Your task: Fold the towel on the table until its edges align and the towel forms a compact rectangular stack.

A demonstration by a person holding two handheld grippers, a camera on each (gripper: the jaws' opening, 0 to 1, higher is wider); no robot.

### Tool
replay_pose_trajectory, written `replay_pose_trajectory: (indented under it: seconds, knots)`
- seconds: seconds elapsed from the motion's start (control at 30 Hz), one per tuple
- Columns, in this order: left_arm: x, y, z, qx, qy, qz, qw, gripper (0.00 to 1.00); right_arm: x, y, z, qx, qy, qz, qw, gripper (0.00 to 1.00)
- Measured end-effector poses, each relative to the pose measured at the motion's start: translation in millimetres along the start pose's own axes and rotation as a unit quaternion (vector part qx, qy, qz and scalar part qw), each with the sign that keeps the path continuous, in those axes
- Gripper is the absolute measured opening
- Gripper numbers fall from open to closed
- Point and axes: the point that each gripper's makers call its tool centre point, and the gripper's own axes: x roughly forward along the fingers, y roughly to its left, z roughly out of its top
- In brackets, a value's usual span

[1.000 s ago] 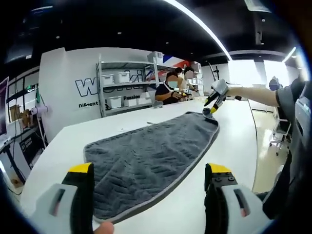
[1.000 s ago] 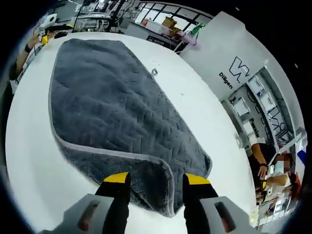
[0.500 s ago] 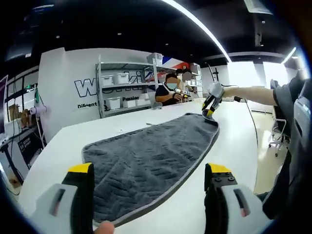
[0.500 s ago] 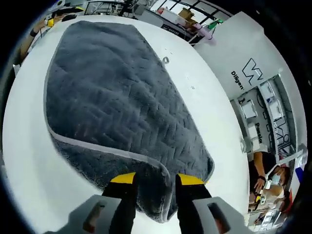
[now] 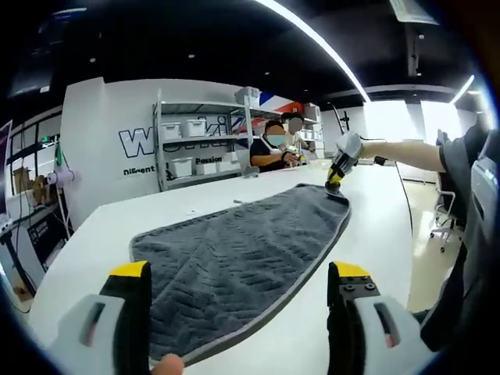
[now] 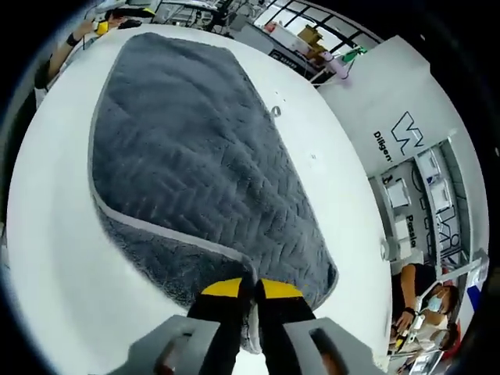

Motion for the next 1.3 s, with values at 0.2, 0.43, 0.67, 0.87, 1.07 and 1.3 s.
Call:
replay_pose_trajectory:
  seconds: [0.2, 0.43, 0.67, 0.87, 1.07, 1.3]
  knots:
    - [-1.9, -1.7, 0.8, 0.001, -0.001, -0.002, 1.0000, 0.98, -16.2, 6.2, -18.4, -0.006, -0.001, -0.004, 1.0000, 0.03]
    - [-4.8, -6.5, 0.6, 0.002, 0.000, -0.002, 1.0000, 0.98, -31.1, 16.1, -59.2, -0.010, 0.004, 0.008, 0.9999, 0.03]
    - [-6.4, -14.6, 0.2, 0.004, 0.003, -0.007, 1.0000, 0.98, -38.6, 25.3, -107.0, 0.002, 0.035, 0.015, 0.9993, 0.03]
    - [-7.9, -17.9, 0.4, 0.007, 0.007, -0.008, 0.9999, 0.98, -40.1, 31.7, -135.2, 0.018, 0.038, 0.021, 0.9989, 0.03]
    - [-11.2, -19.3, -2.8, 0.008, 0.015, -0.006, 0.9998, 0.98, -36.0, 43.9, -142.2, 0.024, 0.038, 0.028, 0.9986, 0.03]
    - [-16.7, -18.8, -6.7, 0.007, 0.020, -0.001, 0.9998, 0.98, -33.1, 52.0, -147.1, 0.035, 0.037, 0.020, 0.9985, 0.03]
